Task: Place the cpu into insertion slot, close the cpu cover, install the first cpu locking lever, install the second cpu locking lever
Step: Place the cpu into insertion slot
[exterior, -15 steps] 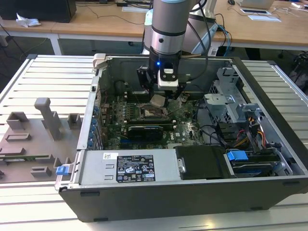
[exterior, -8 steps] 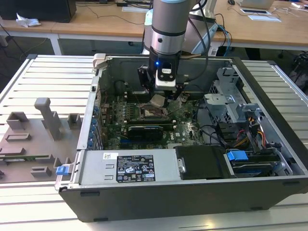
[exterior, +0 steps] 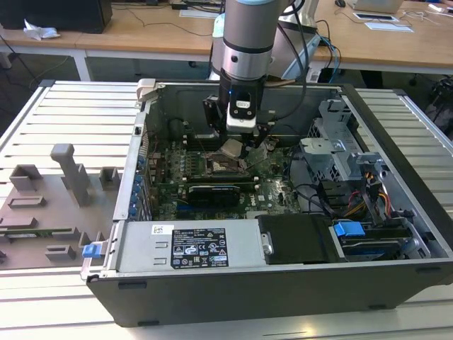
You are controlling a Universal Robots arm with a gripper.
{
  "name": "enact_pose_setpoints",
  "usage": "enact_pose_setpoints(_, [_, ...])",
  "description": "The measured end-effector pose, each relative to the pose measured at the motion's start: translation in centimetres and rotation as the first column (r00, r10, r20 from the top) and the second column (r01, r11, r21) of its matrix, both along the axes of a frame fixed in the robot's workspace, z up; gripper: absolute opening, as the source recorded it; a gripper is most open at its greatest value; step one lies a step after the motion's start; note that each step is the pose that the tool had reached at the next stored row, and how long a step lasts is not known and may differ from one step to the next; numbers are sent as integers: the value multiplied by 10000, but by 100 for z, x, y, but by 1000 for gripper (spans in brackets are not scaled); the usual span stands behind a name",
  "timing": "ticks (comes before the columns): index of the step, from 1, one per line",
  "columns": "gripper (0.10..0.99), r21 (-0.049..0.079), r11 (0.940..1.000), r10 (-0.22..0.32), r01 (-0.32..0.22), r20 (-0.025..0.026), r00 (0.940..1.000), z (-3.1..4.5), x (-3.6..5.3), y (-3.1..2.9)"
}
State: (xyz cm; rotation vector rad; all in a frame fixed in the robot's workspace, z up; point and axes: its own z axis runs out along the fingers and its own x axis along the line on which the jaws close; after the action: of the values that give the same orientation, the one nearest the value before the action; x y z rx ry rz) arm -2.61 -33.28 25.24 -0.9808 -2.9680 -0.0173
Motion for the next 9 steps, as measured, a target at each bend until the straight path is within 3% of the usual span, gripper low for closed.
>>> enact_pose_setpoints(9, [545,-1,9991,-421,421,0,9991,0,0,0])
